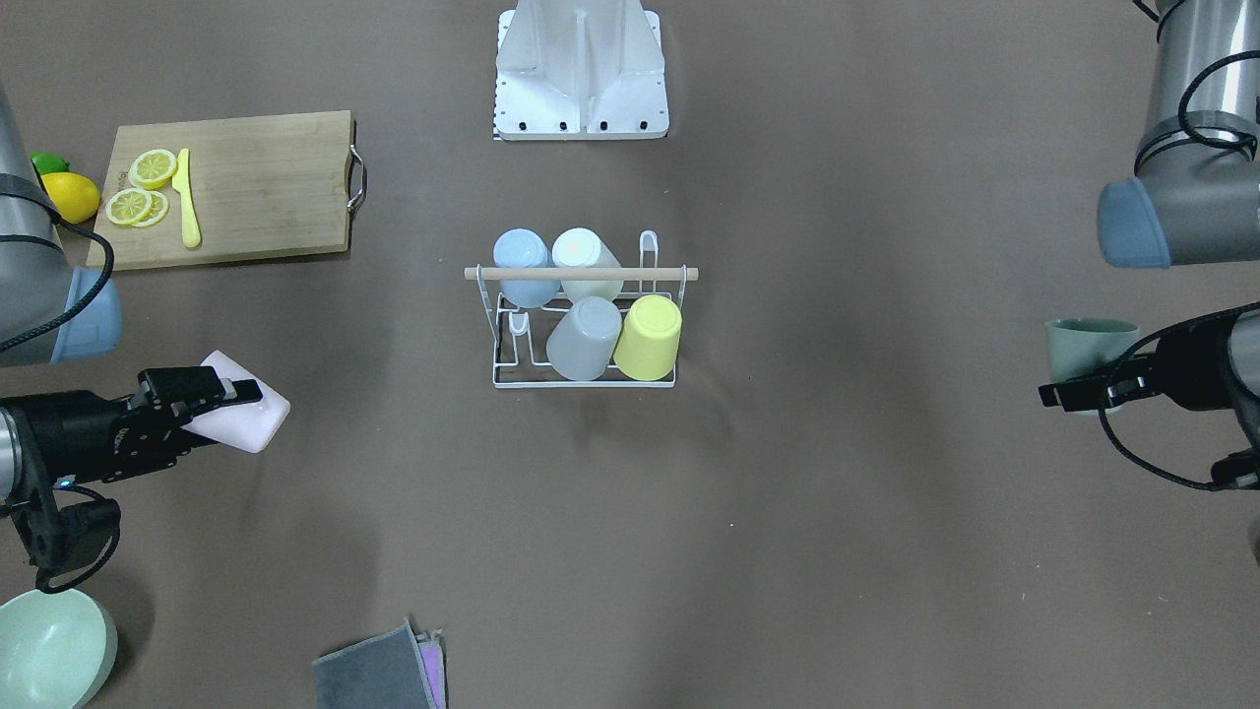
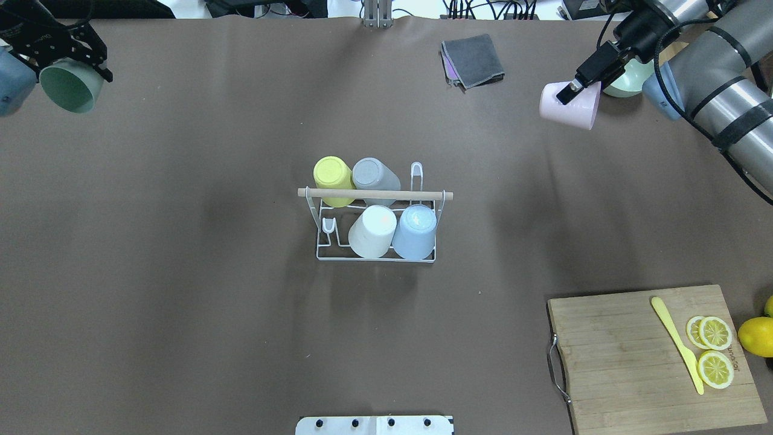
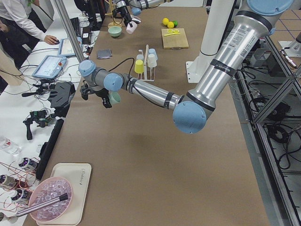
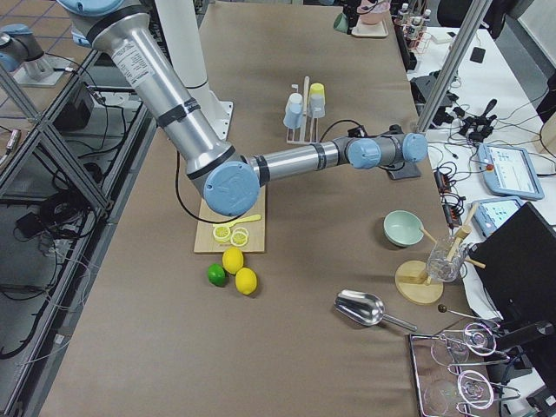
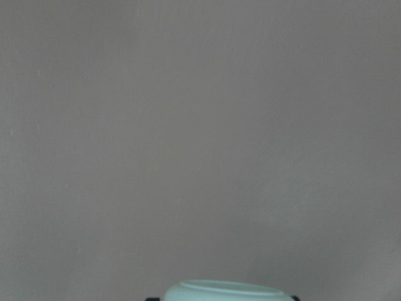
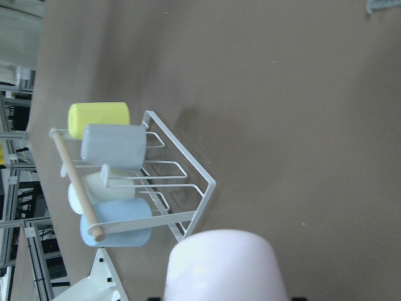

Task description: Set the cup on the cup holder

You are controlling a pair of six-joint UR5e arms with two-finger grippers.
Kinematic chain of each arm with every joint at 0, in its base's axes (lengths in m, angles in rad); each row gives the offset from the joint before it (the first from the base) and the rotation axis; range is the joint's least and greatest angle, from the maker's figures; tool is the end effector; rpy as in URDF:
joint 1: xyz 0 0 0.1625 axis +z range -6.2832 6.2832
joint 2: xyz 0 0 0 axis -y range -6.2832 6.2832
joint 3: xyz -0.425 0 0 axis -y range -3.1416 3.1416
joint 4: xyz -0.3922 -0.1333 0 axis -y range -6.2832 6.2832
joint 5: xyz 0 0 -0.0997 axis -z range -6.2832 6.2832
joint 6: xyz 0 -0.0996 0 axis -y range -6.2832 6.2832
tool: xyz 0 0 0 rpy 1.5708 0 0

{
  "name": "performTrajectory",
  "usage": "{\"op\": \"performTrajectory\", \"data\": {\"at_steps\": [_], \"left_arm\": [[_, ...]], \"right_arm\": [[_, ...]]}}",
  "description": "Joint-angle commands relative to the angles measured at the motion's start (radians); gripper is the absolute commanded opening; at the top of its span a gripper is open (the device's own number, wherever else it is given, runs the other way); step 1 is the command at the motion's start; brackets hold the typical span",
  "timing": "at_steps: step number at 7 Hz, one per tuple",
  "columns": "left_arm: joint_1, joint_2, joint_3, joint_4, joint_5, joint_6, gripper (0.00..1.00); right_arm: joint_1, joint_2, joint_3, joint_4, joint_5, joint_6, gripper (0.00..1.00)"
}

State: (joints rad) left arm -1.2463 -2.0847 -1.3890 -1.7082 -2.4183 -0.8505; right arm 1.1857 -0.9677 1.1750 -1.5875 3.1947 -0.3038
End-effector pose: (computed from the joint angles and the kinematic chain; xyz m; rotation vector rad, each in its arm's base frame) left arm 0.1671 -0.6807 0.4184 -0.0941 0.9383 -0.2878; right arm -0.2398 -0.6816 0.4077 0.0829 -1.6647 -0.6809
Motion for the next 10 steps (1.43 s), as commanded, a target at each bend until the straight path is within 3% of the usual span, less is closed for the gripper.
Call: {"op": "performTrajectory", "data": {"at_steps": [1,2,3,5,6,8,10], "left_arm": [[0.015,0.008,-0.039,-0.366,0.202,-0.297,0.0],[0.04,0.015,-0.12,-0.457,0.352,-0.388,0.0],[0.123,0.043,-0.234,-0.465,0.557,-0.418,0.0],[0.2,0.051,-0.39,-0.548,0.773,-0.475,0.0],[0.284,0.055,-0.412,-0.655,0.942,-0.469,0.0],[0.558,0.06,-0.401,-0.825,1.39,-0.329,0.0],[0.658,0.058,-0.407,-0.928,1.481,-0.28,0.0]], "right_arm": [[0.02,-0.049,0.0,0.04,0.277,-0.37,0.35],[0.028,-0.069,0.003,0.041,0.345,-0.526,0.35],[0.031,-0.072,0.006,0.044,0.37,-0.628,0.35],[0.029,-0.074,0.008,0.053,0.444,-0.885,0.35],[0.022,-0.085,0.009,0.054,0.499,-1.008,0.35],[-0.02,-0.109,-0.009,0.067,0.623,-1.26,0.35],[-0.082,-0.129,-0.055,0.069,0.74,-1.558,0.35]]}}
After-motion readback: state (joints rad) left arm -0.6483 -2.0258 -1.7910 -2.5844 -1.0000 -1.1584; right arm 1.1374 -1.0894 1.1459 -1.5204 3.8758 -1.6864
